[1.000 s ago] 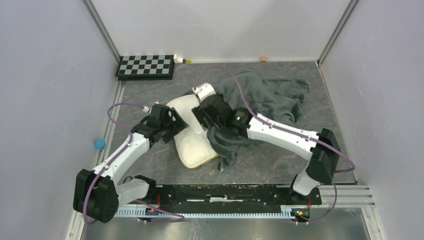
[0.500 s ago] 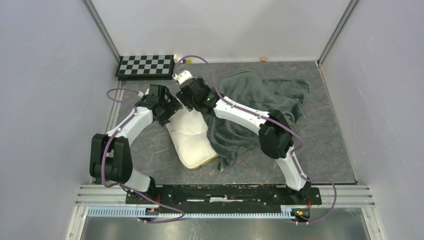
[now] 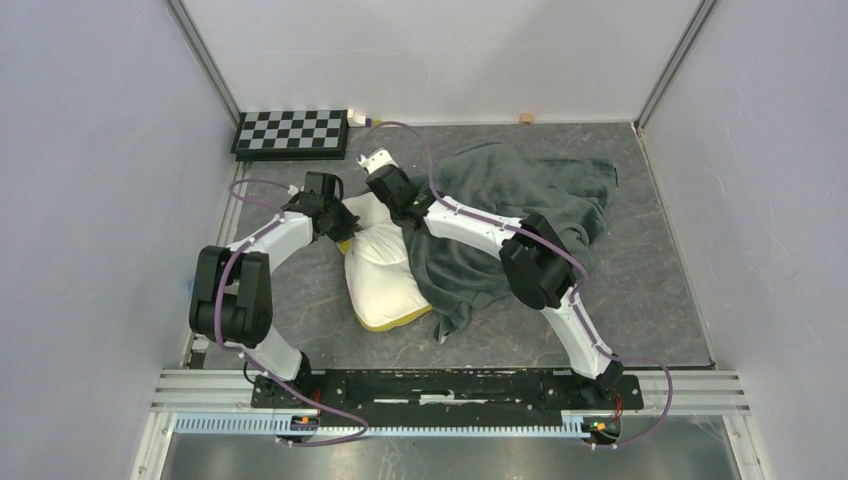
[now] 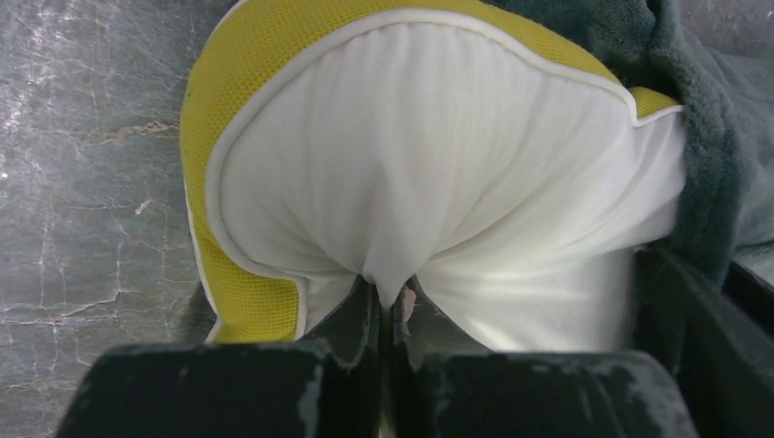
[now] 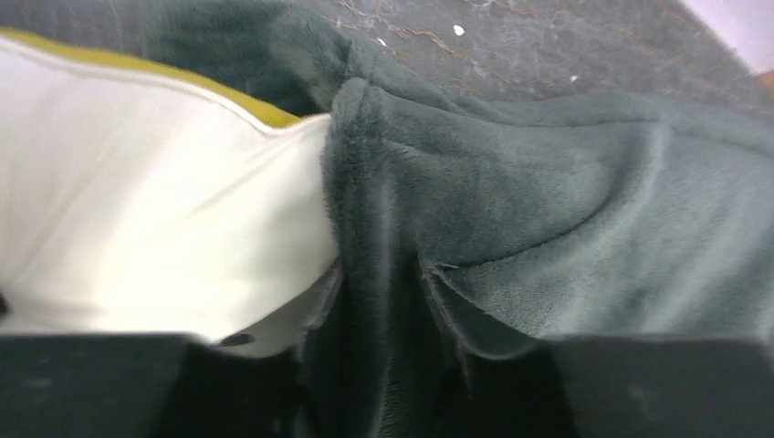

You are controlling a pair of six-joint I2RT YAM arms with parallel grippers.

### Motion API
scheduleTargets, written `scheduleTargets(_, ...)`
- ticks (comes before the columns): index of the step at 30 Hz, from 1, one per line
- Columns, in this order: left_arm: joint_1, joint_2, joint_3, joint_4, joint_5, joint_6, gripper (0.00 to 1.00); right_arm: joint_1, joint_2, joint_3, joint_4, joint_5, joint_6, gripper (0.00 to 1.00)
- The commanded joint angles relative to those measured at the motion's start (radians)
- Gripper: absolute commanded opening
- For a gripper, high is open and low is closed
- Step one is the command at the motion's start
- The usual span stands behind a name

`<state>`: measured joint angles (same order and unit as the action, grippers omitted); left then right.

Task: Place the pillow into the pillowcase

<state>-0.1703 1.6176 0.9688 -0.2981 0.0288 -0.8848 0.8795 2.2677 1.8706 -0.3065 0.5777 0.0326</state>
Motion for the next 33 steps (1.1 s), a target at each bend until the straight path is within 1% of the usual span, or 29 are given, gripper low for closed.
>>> scheduleTargets(1,-0.019,-0.013,-0.041,0.026,0.054,0.045,0.02,-0.003,0.011,0.132,-0.007,-0.046,0.036,0.24)
scheduleTargets(2,-0.034,-0.021,-0.042,0.039,0.07,0.049,0.02,0.003,-0.006,0.15,-0.008,-0.059,0.043,0.18)
scheduleTargets(3,-0.05,-0.033,-0.039,0.046,0.079,0.049,0.02,0.008,-0.024,0.161,-0.005,-0.078,0.051,0.14)
scheduleTargets(7,-0.136,-0.099,-0.024,0.115,0.112,0.027,0.02,0.043,-0.115,0.206,-0.004,-0.2,0.109,0.01)
scheduleTargets(10,-0.189,-0.152,0.01,0.149,0.095,0.011,0.02,0.081,-0.181,0.183,0.006,-0.272,0.157,0.0)
scheduleTargets(12,-0.191,-0.166,0.021,0.156,0.091,-0.022,0.02,0.103,-0.237,0.108,0.028,-0.274,0.182,0.0)
scheduleTargets(15,-0.168,-0.168,0.029,0.149,0.093,-0.047,0.02,0.097,-0.34,-0.101,0.088,-0.261,0.22,0.0)
scheduleTargets(18,-0.15,-0.15,0.031,0.133,0.106,-0.056,0.02,0.087,-0.4,-0.244,0.113,-0.244,0.224,0.0)
scheduleTargets(19,-0.15,-0.144,0.029,0.134,0.109,-0.055,0.02,0.087,-0.408,-0.279,0.115,-0.242,0.214,0.05)
scheduleTargets(20,-0.149,-0.138,0.028,0.134,0.111,-0.053,0.02,0.087,-0.407,-0.296,0.107,-0.244,0.205,0.15)
scheduleTargets(21,-0.149,-0.132,0.026,0.133,0.11,-0.05,0.02,0.087,-0.4,-0.299,0.088,-0.246,0.192,0.27)
scheduleTargets(23,-0.149,-0.119,0.028,0.127,0.11,-0.036,0.02,0.088,-0.395,-0.297,0.046,-0.247,0.162,0.55)
scheduleTargets(25,-0.145,-0.105,0.036,0.112,0.097,-0.015,0.02,0.088,-0.415,-0.314,0.021,-0.239,0.135,0.72)
scheduleTargets(28,-0.133,-0.088,0.044,0.091,0.1,-0.003,0.02,0.098,-0.49,-0.383,0.022,-0.228,0.093,0.87)
scheduleTargets(30,-0.132,-0.091,0.046,0.087,0.11,0.008,0.02,0.109,-0.531,-0.445,0.027,-0.238,0.063,0.93)
scheduleTargets(31,-0.132,-0.093,0.049,0.081,0.111,0.011,0.02,0.122,-0.545,-0.468,0.029,-0.228,0.049,0.98)
scheduleTargets(33,-0.132,-0.097,0.051,0.073,0.115,0.015,0.02,0.141,-0.556,-0.51,0.034,-0.197,0.023,0.98)
